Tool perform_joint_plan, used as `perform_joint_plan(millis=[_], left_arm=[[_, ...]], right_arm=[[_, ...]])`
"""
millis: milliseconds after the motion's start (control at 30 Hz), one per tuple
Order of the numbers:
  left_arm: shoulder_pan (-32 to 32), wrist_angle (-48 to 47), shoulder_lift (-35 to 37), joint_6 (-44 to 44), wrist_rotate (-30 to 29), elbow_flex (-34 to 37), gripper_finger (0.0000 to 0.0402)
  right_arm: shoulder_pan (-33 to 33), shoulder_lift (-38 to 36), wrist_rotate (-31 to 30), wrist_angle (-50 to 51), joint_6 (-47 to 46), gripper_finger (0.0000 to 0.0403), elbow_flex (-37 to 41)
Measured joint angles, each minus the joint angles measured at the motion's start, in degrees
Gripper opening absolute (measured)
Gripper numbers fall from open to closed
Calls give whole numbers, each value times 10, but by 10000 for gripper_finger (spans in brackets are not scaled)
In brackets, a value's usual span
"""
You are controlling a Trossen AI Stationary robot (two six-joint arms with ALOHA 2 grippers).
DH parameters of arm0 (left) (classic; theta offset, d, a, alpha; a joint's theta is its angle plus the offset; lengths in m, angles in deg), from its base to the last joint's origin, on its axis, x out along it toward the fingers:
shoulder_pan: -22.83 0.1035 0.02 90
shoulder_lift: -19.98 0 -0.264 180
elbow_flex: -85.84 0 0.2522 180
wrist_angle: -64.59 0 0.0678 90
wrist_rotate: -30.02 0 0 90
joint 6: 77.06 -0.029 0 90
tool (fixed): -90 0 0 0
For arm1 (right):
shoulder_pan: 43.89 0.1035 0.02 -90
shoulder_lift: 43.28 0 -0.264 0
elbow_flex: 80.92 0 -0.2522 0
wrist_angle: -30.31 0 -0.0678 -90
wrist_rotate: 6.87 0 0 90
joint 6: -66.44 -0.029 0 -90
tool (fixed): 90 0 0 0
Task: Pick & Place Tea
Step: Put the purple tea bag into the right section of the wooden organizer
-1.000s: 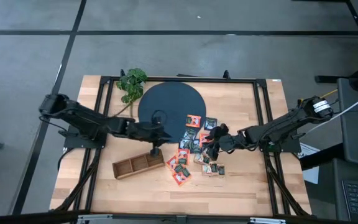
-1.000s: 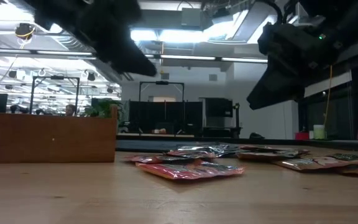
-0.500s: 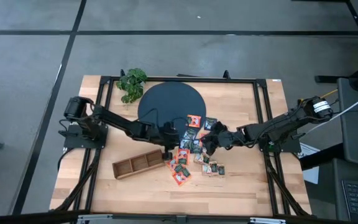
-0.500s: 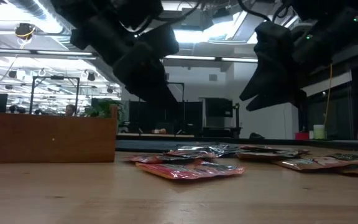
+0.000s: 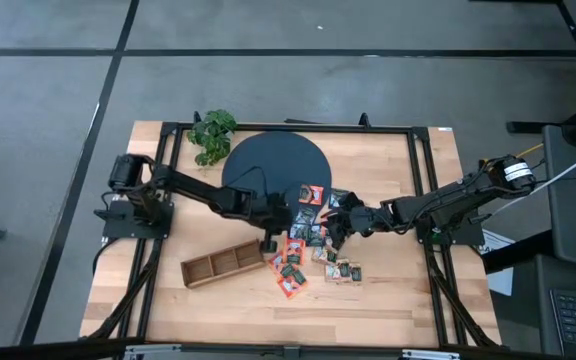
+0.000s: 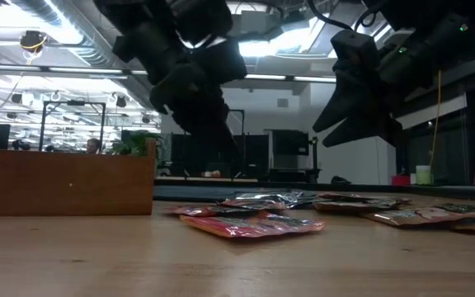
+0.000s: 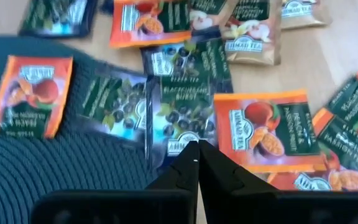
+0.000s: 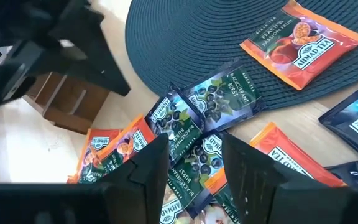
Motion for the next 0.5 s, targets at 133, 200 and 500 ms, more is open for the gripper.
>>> perform_joint_plan(millis=[133,200,500], left_arm=[[29,3,0,-12,47,-1,2],[42,5,0,-28,57,-1,1],[92,-5,-29,-73,154,-9,2]], right_arm=[[0,2,-1,-2,-9,152,0],[0,11,0,-8,-9,152,0],[-6,79,37,-67,-10,152,0]])
